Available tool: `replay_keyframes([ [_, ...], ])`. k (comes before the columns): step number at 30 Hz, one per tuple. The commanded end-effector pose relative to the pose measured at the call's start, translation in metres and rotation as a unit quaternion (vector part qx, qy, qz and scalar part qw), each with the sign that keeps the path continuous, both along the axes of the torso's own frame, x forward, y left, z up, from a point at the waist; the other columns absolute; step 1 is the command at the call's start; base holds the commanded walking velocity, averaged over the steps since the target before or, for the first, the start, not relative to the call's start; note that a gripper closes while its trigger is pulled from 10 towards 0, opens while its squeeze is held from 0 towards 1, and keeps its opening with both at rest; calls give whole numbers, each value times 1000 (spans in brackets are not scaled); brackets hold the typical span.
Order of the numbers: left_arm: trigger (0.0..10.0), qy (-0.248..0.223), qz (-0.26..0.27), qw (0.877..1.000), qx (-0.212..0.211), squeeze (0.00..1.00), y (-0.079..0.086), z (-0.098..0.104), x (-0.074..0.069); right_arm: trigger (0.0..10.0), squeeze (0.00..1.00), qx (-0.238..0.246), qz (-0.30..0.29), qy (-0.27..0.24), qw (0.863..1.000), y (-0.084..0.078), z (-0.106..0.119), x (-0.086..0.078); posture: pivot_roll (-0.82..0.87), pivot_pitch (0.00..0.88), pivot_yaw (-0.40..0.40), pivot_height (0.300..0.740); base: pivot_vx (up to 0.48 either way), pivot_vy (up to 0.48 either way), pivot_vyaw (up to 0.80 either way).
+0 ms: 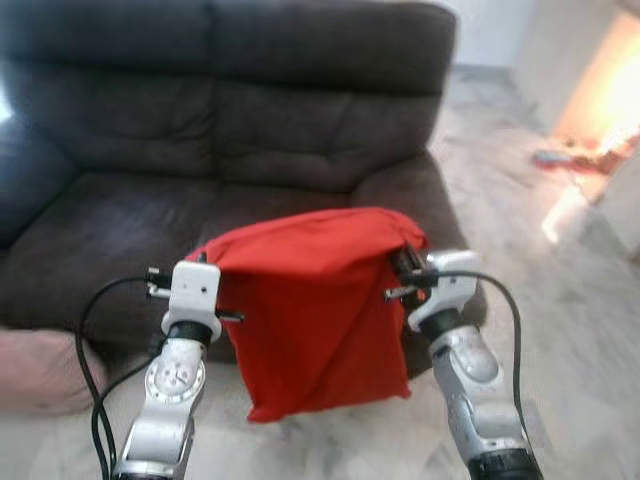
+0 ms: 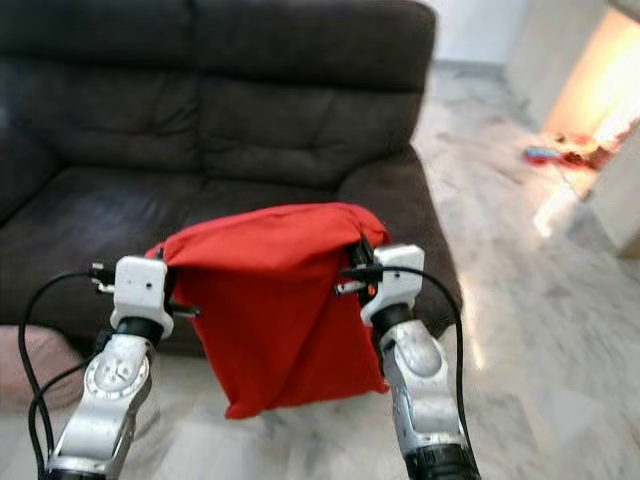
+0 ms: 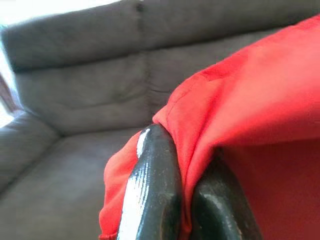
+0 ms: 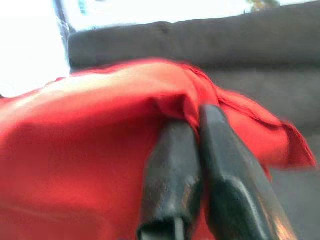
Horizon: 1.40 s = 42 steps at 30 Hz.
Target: Move the pillow to the sofa from floor
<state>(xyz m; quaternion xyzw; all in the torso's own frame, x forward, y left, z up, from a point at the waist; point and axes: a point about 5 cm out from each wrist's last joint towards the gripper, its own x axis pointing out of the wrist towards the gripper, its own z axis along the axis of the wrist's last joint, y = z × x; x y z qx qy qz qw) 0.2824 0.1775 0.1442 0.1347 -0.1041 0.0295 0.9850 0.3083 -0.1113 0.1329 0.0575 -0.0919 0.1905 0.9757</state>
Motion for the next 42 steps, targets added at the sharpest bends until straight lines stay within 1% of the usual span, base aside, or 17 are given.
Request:
replay_keyframes([
  [1, 10000, -88, -19, 996, 6, 0, -13, 41, 0, 10000, 0, 15, -17, -60, 998, -11, 28, 2, 92, 24, -40, 740, 285, 0, 0],
  [2, 10000, -97, -21, 995, 10, 0, -13, 47, 1, 10000, 0, 22, -21, -69, 997, -11, 35, 4, 92, 22, -39, 740, 285, 0, 0],
  [3, 10000, -111, -25, 993, 18, 0, -15, 57, 1, 10000, 0, 31, -25, -83, 996, -11, 45, 5, 92, 22, -39, 740, 289, 0, 0],
  [4, 10000, -111, -25, 993, 18, 0, -15, 57, 1, 10000, 0, 31, -25, -83, 996, -11, 45, 5, 92, 22, -39, 740, 289, 0, 0],
  [5, 10000, -120, -28, 992, 22, 0, -16, 63, 2, 10000, 0, 34, -26, -94, 995, -10, 52, 6, 92, 22, -39, 740, 285, 0, 0],
  [7, 10000, -132, -30, 991, 25, 0, -17, 71, 3, 10000, 0, 38, -27, -103, 994, -9, 59, 7, 92, 17, -39, 740, 289, 0, 0],
  [9, 10000, -159, -33, 986, 29, 0, -19, 88, 3, 10000, 0, 52, -25, -126, 990, -7, 75, 8, 90, 13, -38, 740, 289, 0, 0],
  [11, 10000, -162, -33, 986, 29, 0, -20, 90, 2, 10000, 0, 54, -24, -129, 990, -7, 77, 8, 90, 13, -38, 740, 289, 0, 0],
  [14, 10000, -192, -33, 980, 35, 0, -19, 111, 0, 10000, 0, 63, -17, -161, 985, -2, 99, 6, 90, 13, -38, 740, 298, 0, 0],
  [18, 10000, -210, -34, 976, 38, 0, -21, 125, -1, 10000, 0, 62, -3, -186, 981, 3, 114, 4, 93, 8, -39, 740, 302, 0, 0],
  [21, 10000, -215, -34, 975, 37, 0, -22, 129, -2, 10000, 0, 62, 5, -193, 979, 6, 118, 3, 93, 8, -39, 740, 304, 0, 0],
  [31, 10000, -212, -35, 976, 37, 0, -23, 131, -3, 10000, 0, 54, 17, -189, 980, 10, 119, -1, 90, 18, -44, 740, 306, 0, 0],
  [39, 10000, -212, -33, 976, 36, 0, -23, 133, -3, 10000, 0, 53, 31, -187, 981, 14, 119, -2, 91, 21, -46, 740, 311, 0, 653],
  [42, 10000, -211, -33, 976, 36, 0, -23, 134, -3, 10000, 0, 55, 32, -184, 981, 15, 119, -2, 90, 20, -45, 740, 310, 0, 0],
])
